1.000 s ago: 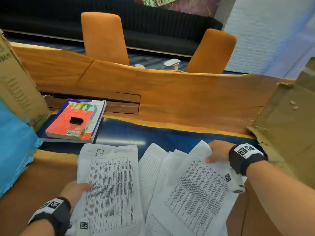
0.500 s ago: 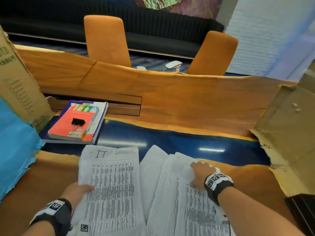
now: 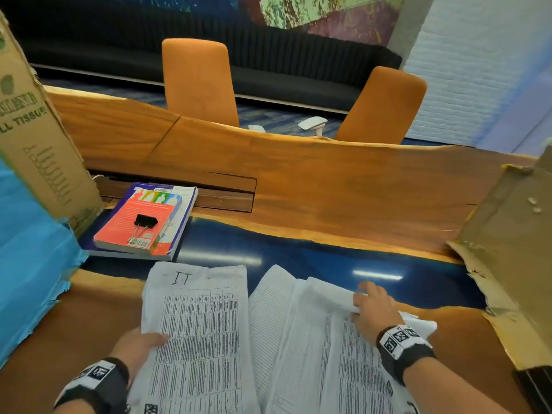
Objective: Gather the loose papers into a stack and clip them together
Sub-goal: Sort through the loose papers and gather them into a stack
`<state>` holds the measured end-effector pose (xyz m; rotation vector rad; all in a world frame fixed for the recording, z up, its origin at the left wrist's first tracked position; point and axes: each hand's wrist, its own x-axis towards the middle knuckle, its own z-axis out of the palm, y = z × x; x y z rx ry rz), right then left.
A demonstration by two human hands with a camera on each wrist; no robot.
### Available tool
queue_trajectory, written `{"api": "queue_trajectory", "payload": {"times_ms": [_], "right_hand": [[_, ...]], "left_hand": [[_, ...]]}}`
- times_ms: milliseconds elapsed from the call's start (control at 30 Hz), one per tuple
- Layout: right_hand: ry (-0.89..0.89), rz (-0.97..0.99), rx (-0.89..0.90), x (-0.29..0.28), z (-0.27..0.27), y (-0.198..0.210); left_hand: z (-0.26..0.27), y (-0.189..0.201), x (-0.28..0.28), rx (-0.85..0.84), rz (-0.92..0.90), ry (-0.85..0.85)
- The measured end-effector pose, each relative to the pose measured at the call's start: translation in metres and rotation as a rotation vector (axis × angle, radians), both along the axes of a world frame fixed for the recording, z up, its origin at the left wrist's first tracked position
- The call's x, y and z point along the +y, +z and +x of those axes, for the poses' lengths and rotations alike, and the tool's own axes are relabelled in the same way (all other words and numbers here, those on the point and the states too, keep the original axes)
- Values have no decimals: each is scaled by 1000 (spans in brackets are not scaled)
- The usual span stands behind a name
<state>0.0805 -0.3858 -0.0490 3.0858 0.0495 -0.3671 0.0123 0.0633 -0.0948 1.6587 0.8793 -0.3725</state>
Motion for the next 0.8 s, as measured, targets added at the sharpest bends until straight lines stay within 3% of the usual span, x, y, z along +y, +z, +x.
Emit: {"api": "queue_trajectory", "payload": {"times_ms": [133, 267, 400, 600, 733, 800], "right_hand": [[89, 277, 249, 18, 1, 49], [247, 364, 404, 49, 8, 124], [364, 506, 331, 94, 29, 173], [470, 506, -40, 154, 65, 188], [527, 399, -26, 165, 73, 185], [537, 381, -25, 167, 73, 180]], "left_hand": [[7, 19, -1, -65, -26, 7], [24, 63, -2, -178, -67, -8], [43, 103, -19, -319, -35, -101], [46, 143, -57, -517, 62, -359], [41, 148, -59, -517, -23, -353], [38, 146, -55, -452, -157, -254]]}}
